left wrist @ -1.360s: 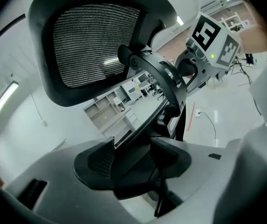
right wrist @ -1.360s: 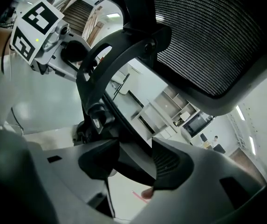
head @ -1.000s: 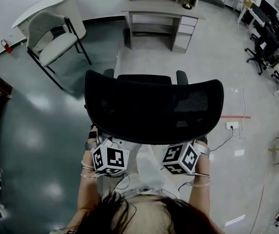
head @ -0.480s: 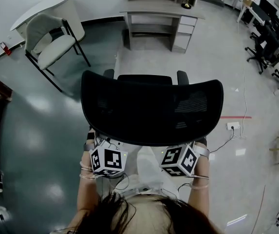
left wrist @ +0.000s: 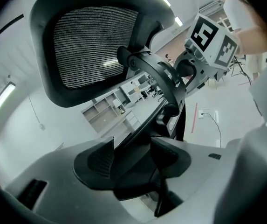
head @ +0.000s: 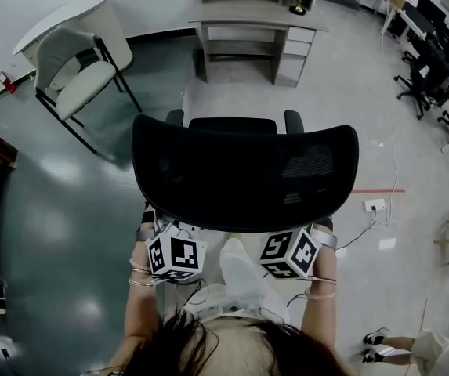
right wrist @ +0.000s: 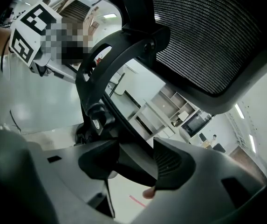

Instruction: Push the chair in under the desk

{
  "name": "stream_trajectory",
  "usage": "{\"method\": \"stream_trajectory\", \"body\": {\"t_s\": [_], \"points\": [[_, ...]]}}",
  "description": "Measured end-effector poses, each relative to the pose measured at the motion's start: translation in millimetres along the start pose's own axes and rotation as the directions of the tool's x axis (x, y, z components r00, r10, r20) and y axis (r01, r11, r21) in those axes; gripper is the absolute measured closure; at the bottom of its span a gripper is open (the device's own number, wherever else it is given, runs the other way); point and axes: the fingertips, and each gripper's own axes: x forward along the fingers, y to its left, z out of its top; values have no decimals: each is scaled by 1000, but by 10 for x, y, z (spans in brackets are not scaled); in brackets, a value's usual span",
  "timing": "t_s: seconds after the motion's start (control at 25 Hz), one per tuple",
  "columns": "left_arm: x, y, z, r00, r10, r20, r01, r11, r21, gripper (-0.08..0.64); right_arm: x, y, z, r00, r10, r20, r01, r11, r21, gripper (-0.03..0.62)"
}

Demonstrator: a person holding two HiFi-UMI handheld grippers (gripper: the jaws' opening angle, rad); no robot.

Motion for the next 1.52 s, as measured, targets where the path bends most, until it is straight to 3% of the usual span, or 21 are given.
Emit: {"method": "stream_trajectory", "body": {"t_s": [1.52], "points": [[1469,759,138,999,26,-34,-26,999,-20,320,1430,-858,413,998,53,28,-51,997,-49,371]]}}
